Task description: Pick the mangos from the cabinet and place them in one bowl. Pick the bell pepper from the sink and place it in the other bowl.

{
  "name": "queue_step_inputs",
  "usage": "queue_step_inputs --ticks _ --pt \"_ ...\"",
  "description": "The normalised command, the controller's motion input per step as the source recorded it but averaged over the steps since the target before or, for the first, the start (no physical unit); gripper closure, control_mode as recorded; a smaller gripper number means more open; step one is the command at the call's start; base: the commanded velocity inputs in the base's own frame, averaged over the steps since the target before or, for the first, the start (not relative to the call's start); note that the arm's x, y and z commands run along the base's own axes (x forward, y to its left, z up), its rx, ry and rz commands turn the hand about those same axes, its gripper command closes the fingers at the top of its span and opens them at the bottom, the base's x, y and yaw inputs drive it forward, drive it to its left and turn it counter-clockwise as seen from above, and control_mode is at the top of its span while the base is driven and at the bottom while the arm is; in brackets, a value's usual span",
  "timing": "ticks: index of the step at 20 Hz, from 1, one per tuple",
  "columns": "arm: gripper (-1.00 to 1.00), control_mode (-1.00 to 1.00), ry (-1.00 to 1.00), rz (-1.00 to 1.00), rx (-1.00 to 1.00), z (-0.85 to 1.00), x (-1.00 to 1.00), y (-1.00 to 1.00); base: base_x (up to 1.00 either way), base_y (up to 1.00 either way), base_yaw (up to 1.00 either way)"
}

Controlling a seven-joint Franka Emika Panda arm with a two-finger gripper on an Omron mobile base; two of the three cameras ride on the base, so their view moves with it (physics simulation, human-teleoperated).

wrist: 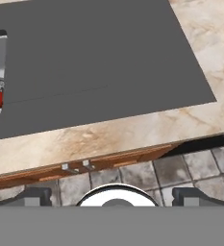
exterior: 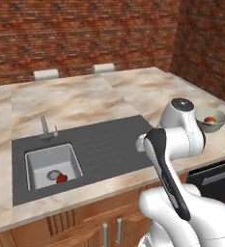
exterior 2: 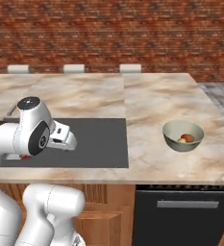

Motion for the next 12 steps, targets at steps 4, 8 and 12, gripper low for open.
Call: queue_step_inputs --ticks 4,8,12 --pt "-1.0 1.0 0.0 0.0 0.0 0.0 0.0 0.0 -0.01 0.61 -0.15" --pt "-1.0 1.0 0.0 0.0 0.0 0.0 0.0 0.0 -0.04 0.68 -0.09" --pt "-1.0 1.0 0.0 0.0 0.0 0.0 0.0 0.0 -0.05 0.72 -0.02"
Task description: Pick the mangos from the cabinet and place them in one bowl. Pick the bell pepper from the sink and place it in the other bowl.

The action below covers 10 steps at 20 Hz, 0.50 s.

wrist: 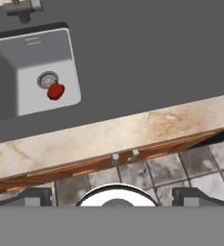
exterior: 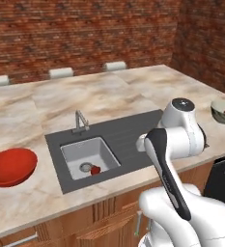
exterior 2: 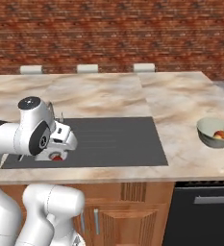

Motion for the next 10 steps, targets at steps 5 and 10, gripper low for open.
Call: queue_step_inputs --ticks 5,10 --pt "-1.0 1.0 0.0 0.0 0.0 0.0 0.0 0.0 0.0 0.79 0.04" --pt "-1.0 1.0 0.0 0.0 0.0 0.0 0.0 0.0 0.06 0.63 0.21"
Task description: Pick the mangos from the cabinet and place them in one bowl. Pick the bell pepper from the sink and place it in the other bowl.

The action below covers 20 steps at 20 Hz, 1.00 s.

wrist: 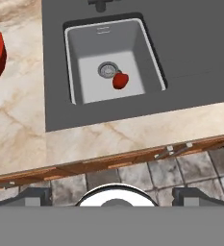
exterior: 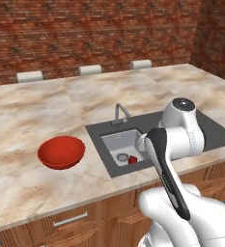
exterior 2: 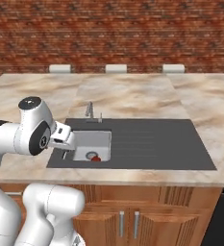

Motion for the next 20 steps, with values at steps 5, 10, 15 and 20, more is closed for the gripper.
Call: queue_step_inputs --ticks 5,10,15,20 --pt "-1.0 1.0 0.0 0.0 0.0 0.0 0.0 0.0 0.16 0.09 0.15" --pt "-1.0 1.0 0.0 0.0 0.0 0.0 0.0 0.0 0.31 -0.13 0.03" --pt "-1.0 1.0 0.0 0.0 0.0 0.0 0.0 0.0 0.57 -0.2 0.03" --pt "-1.0 1.0 0.0 0.0 0.0 0.0 0.0 0.0 0.37 -0.15 0.0"
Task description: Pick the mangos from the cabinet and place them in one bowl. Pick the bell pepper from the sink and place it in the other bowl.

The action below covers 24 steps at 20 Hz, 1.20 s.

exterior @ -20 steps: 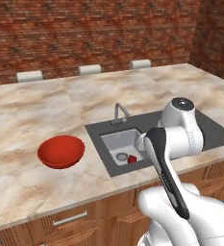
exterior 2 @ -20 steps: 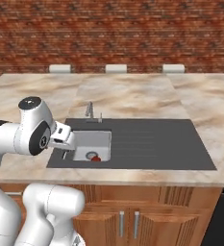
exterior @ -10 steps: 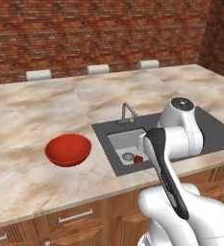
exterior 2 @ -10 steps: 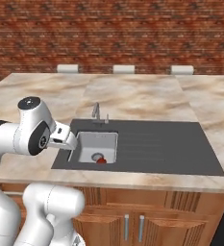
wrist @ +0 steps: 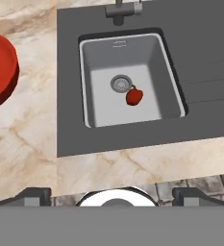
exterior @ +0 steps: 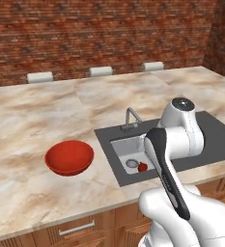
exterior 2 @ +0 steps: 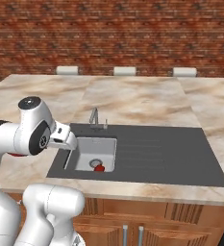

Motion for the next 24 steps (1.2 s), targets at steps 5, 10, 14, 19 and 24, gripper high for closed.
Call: queue_step_inputs --ticks 5,10,14,19,24 --pt "-1.0 -1.0 0.0 0.0 0.0 0.0 -0.02 0.0 0.02 0.0 0.0" --pt "-1.0 -1.0 0.03 -0.01 0.0 -0.14 0.25 -0.17 0.0 0.0 0.0" --pt "-1.0 -1.0 0.06 0.0 0.0 -0.21 0.83 -0.25 0.0 0.0 0.0" --pt "-1.0 -1.0 0.12 -0.07 0.0 -0.44 0.61 0.0 0.0 0.0 0.0" --pt "-1.0 -1.0 0.09 -0.11 0.0 -0.59 0.82 0.1 0.0 0.0 0.0"
